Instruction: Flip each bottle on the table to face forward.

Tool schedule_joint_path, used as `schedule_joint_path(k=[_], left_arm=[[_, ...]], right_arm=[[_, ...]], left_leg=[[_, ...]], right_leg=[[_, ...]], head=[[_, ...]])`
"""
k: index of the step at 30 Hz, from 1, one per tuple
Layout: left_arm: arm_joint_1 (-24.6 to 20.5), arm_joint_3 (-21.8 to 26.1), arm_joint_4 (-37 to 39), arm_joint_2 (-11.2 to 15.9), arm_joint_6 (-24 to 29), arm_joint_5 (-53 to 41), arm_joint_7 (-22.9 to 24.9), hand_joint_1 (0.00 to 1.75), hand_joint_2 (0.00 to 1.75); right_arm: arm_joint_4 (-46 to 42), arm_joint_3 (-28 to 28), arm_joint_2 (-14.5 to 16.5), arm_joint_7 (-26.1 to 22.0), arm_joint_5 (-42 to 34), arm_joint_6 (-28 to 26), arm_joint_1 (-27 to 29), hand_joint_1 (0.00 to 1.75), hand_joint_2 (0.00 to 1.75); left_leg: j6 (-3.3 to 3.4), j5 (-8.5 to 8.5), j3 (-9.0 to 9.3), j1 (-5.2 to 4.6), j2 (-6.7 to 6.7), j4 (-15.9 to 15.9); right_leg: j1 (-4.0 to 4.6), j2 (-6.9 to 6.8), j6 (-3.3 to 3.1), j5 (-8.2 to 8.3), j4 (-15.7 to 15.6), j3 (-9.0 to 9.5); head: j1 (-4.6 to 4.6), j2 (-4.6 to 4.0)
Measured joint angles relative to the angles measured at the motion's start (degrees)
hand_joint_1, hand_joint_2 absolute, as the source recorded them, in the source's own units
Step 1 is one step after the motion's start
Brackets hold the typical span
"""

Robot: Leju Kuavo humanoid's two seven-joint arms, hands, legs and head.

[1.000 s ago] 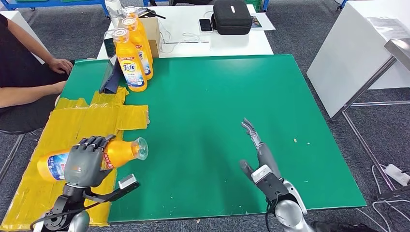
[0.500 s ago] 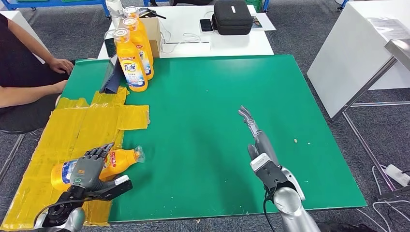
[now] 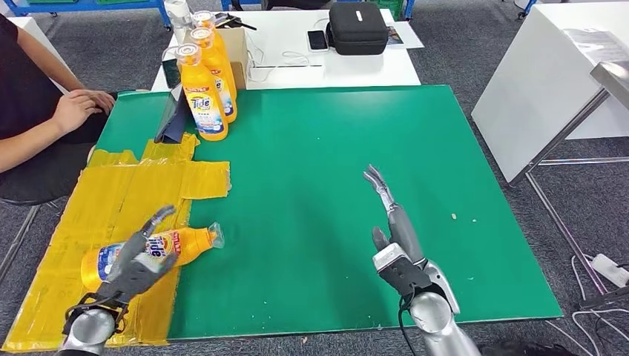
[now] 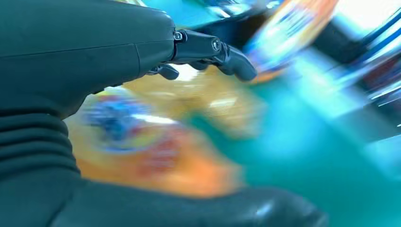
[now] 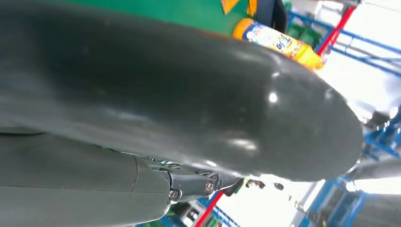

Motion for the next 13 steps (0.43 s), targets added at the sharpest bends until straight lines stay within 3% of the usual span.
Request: schedule_joint_path(k=[3, 9, 13], left_arm=[[0.18, 2.17, -5.68, -2.53, -3.25, 8.39, -0.87, 0.0, 0.0], [1.42, 4.23, -14.01, -5.67, -5.66, 12.77, -3.74, 0.0, 0.0], [2.58, 3.46, -18.98, -7.01, -9.92, 14.59, -2.48, 0.0, 0.0]], right_arm=[[-0.32, 0.03, 1.69, -0.52, 0.79, -1.31, 1.14, 0.0, 0.0], [-1.32, 0.15, 3.72, -2.13, 2.52, -4.41, 2.63, 0.0, 0.0], [-2.84, 0.85, 4.86, -2.9, 4.64, -7.76, 3.56, 0.0, 0.0]], left_leg=[[0.0, -0.02, -0.03, -0.01, -0.01, 0.0], [0.0, -0.03, -0.13, -0.01, 0.0, 0.0], [0.0, -0.04, -0.15, -0.01, 0.01, -0.01]], right_leg=[[-0.01, 0.0, 0.01, 0.0, 0.0, -0.01], [0.01, 0.01, 0.01, -0.01, 0.0, -0.16], [0.01, 0.02, 0.01, -0.01, 0.0, -0.19]], head=[[-0.02, 0.0], [-0.01, 0.0], [-0.02, 0.0]])
